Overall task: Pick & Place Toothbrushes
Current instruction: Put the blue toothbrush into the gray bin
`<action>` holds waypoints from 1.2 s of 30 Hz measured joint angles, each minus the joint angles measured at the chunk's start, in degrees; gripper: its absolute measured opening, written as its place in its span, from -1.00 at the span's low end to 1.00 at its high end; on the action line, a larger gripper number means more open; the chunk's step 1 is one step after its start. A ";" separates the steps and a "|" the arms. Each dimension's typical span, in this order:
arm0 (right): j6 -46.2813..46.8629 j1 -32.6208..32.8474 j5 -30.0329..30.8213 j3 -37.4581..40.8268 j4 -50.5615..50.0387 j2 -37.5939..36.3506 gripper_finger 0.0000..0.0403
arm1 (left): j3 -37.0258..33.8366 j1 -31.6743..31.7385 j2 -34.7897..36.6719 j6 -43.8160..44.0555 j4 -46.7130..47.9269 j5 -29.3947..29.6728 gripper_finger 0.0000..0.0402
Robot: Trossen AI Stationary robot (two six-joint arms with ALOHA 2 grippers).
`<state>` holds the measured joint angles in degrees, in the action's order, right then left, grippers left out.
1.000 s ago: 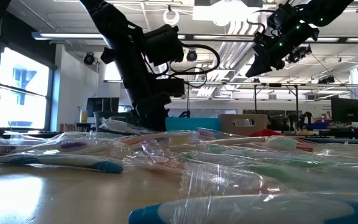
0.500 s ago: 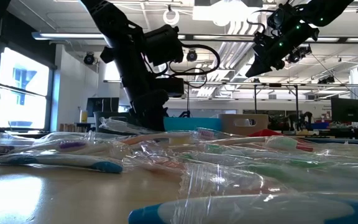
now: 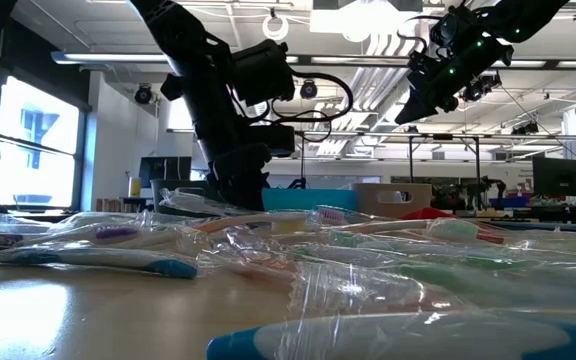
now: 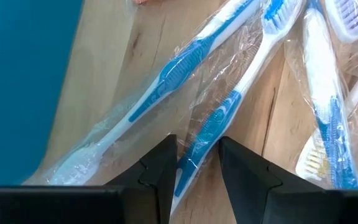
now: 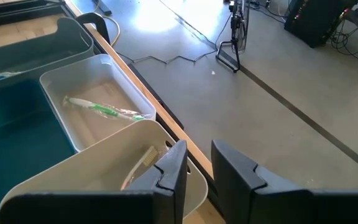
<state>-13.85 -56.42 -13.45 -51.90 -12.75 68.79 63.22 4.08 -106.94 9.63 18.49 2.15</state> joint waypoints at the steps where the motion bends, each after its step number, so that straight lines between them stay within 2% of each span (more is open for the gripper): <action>1: 0.00 0.02 0.00 0.00 0.00 0.00 -0.67 | 0.00 0.00 0.00 0.13 0.03 -0.12 -0.40; 5: 0.00 0.01 0.00 0.00 0.00 0.00 -0.67 | -0.02 0.00 0.00 1.13 0.17 -0.26 -0.44; 12: -0.02 0.01 0.00 0.00 0.01 0.00 -0.67 | -0.07 0.02 0.00 1.70 0.30 -1.70 -0.74; 16: -0.02 0.00 0.00 0.00 0.00 0.00 -0.67 | -0.07 0.02 0.00 2.89 0.27 -1.82 -0.84; 36: 0.00 0.02 -0.04 0.02 -0.42 0.00 -0.67 | -0.11 0.02 -0.04 2.71 0.14 -1.70 -0.83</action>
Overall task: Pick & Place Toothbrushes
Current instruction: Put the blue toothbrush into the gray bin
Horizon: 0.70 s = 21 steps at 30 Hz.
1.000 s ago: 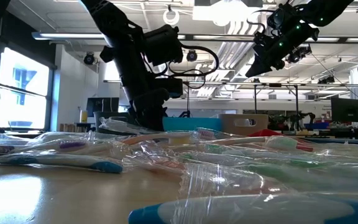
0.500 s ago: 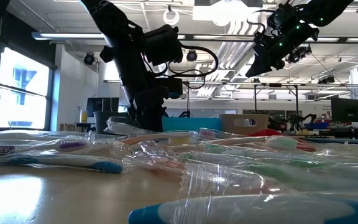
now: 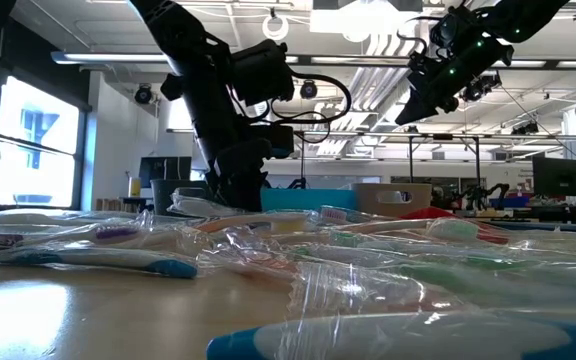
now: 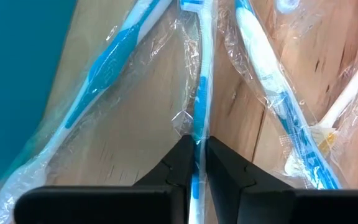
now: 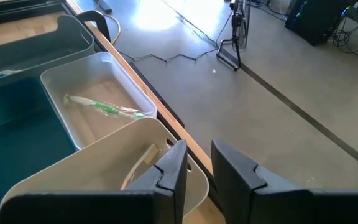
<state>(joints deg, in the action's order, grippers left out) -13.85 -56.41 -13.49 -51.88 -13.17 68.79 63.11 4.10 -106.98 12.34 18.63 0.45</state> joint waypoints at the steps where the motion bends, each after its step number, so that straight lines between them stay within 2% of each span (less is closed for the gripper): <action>1: 0.00 0.00 0.01 0.00 0.00 0.00 -0.67 | 0.00 0.00 -0.02 0.00 0.00 0.01 -0.83; 13: 0.35 0.00 -0.09 0.00 -0.13 0.00 -0.67 | -0.07 -0.02 -0.07 -0.58 -1.27 0.11 -0.83; 21: 0.73 0.00 -0.11 0.00 -0.16 0.00 -0.67 | -0.25 0.01 1.45 -6.59 -1.10 -0.16 -0.96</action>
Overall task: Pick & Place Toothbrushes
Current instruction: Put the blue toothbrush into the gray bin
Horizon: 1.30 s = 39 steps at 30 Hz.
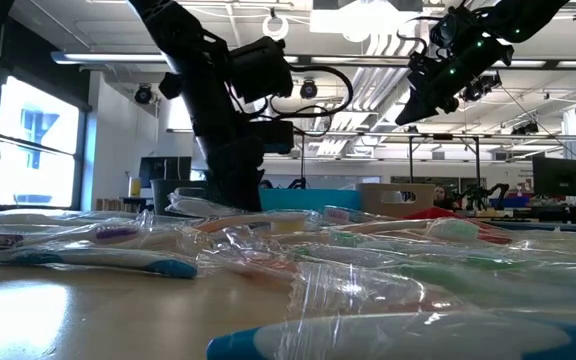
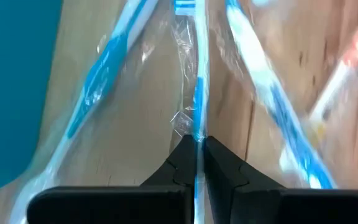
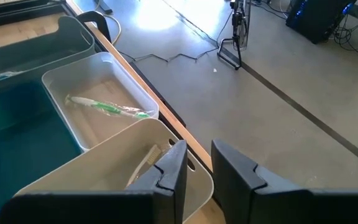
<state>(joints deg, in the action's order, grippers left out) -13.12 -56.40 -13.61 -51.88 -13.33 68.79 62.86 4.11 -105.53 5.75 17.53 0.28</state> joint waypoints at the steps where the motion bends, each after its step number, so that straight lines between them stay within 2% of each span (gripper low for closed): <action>1: 0.01 -0.02 0.02 0.00 -0.01 0.00 -0.67 | -0.01 0.00 0.16 -0.88 0.00 -0.01 -0.95; 10: 2.51 0.04 0.13 0.00 0.05 0.00 -0.67 | 0.03 0.01 0.19 -4.93 1.25 -1.43 -0.96; 19: 2.69 0.04 0.15 0.00 0.14 0.00 -0.67 | 0.18 3.11 2.61 -7.77 4.04 -2.50 -0.96; 39: 2.85 0.04 0.20 0.00 0.23 0.00 -0.67 | -2.48 5.28 18.97 -8.18 9.73 -2.01 -0.96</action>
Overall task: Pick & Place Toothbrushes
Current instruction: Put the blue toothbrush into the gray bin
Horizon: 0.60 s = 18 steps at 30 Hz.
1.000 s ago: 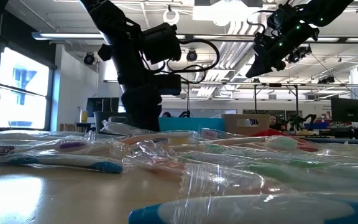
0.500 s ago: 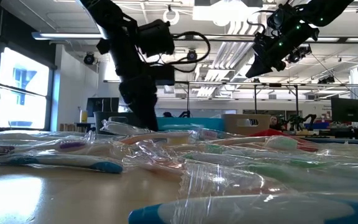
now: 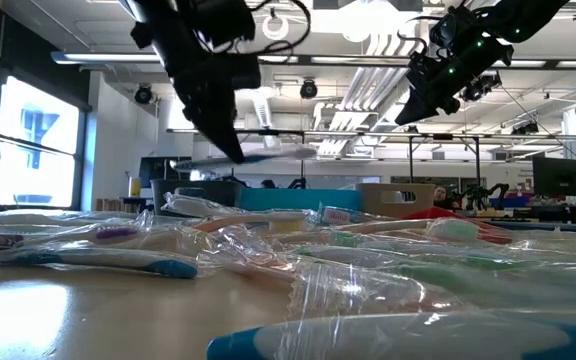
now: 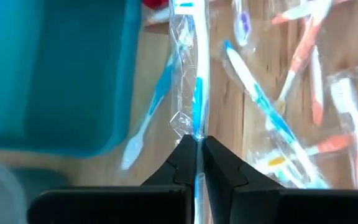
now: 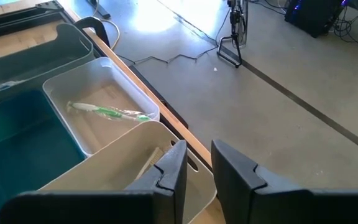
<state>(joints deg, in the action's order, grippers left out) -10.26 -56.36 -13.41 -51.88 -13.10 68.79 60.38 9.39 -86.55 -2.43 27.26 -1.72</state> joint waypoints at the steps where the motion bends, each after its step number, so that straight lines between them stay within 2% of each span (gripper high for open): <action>1: 0.00 -0.02 0.00 0.00 0.00 0.00 -0.67 | -0.02 0.00 0.97 0.67 0.31 0.47 -0.96; 11: -0.02 0.00 -0.02 0.00 -0.02 0.00 -0.67 | 0.03 -0.02 11.10 9.81 -0.53 1.10 -0.96; 18: -0.05 0.09 -0.02 0.00 -0.02 0.02 -0.67 | 0.10 -0.02 16.24 14.22 -1.95 5.74 -0.96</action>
<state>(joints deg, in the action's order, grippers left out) -10.31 -56.27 -13.43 -51.88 -13.13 68.82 60.48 9.37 -70.31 11.79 25.31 4.02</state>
